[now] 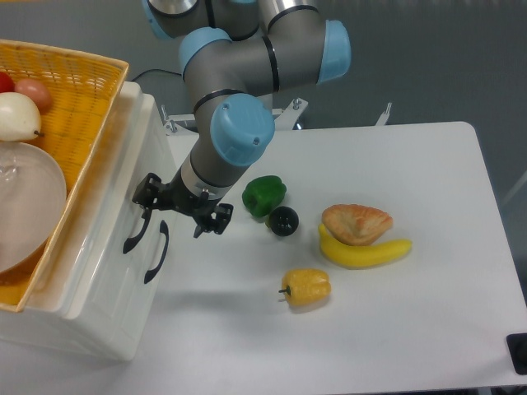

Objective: Slide open the top white drawer

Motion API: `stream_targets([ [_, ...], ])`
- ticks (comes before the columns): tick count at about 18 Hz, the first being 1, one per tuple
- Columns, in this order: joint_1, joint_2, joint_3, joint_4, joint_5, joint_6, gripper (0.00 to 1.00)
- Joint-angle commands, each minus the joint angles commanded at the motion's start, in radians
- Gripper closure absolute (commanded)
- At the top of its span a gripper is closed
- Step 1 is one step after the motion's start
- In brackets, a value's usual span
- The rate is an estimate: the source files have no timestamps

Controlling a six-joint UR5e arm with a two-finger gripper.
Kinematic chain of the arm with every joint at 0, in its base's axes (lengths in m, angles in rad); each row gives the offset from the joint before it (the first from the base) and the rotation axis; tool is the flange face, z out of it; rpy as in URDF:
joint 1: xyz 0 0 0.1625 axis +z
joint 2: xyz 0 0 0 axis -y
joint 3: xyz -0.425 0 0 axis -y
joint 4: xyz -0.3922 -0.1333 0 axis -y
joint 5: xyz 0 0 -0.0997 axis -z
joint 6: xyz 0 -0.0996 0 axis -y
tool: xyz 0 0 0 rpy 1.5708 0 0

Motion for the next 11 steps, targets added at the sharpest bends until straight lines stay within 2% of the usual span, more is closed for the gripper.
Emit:
stream_targets([
  [11, -0.002, -0.008, 0.0, 0.002, 0.003, -0.002, 0.0],
])
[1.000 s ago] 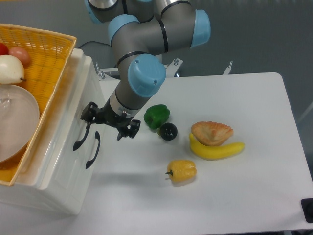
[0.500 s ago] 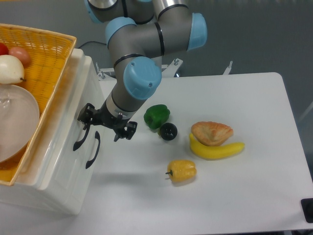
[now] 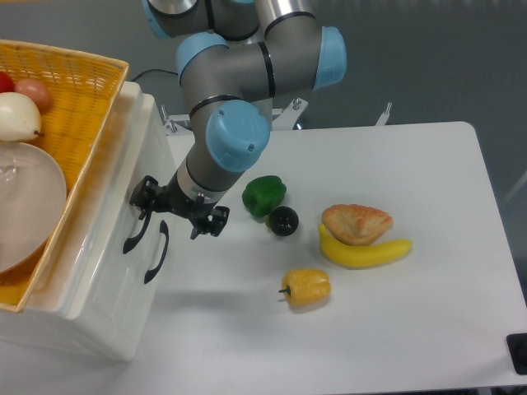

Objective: Slide open the top white drawer

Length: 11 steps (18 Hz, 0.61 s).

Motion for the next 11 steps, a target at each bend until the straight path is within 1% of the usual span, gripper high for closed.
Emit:
stream_targets([
  [11, 0.0, -0.008, -0.005, 0.0, 0.003, 0.0, 0.0],
])
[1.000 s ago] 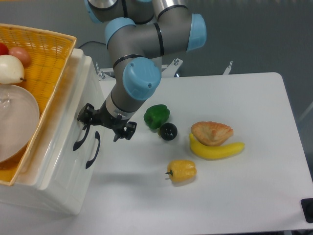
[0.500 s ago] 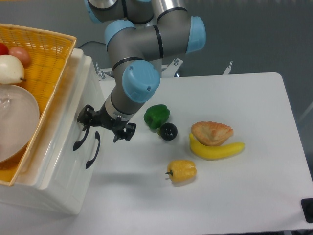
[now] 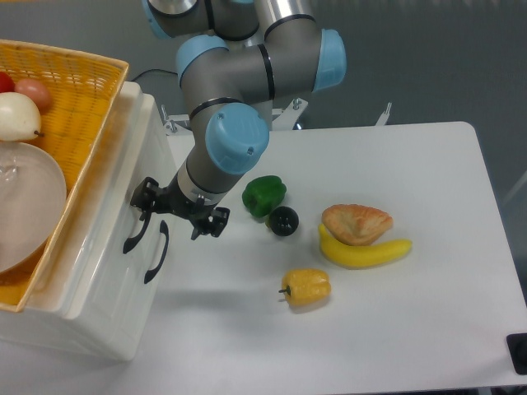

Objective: Slide open the top white drawer

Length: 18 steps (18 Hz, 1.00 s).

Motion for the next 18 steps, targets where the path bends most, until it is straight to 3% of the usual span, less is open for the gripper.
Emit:
stream_targets([
  [18, 0.003, -0.006, 0.011, 0.009, 0.017, 0.002, 0.0],
])
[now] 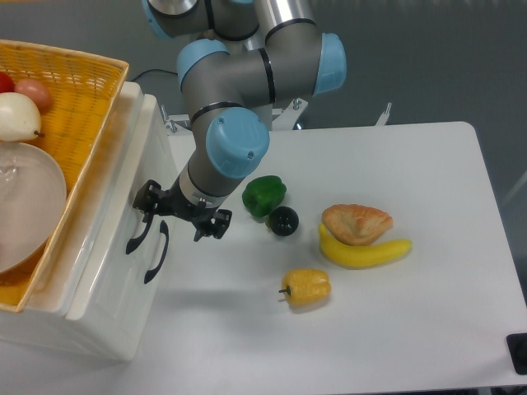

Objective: Slide open the top white drawer

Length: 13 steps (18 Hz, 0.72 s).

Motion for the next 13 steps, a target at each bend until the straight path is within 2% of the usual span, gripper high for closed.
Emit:
stream_targets([
  [13, 0.014, -0.006, 0.006, 0.003, 0.014, 0.023, 0.0],
])
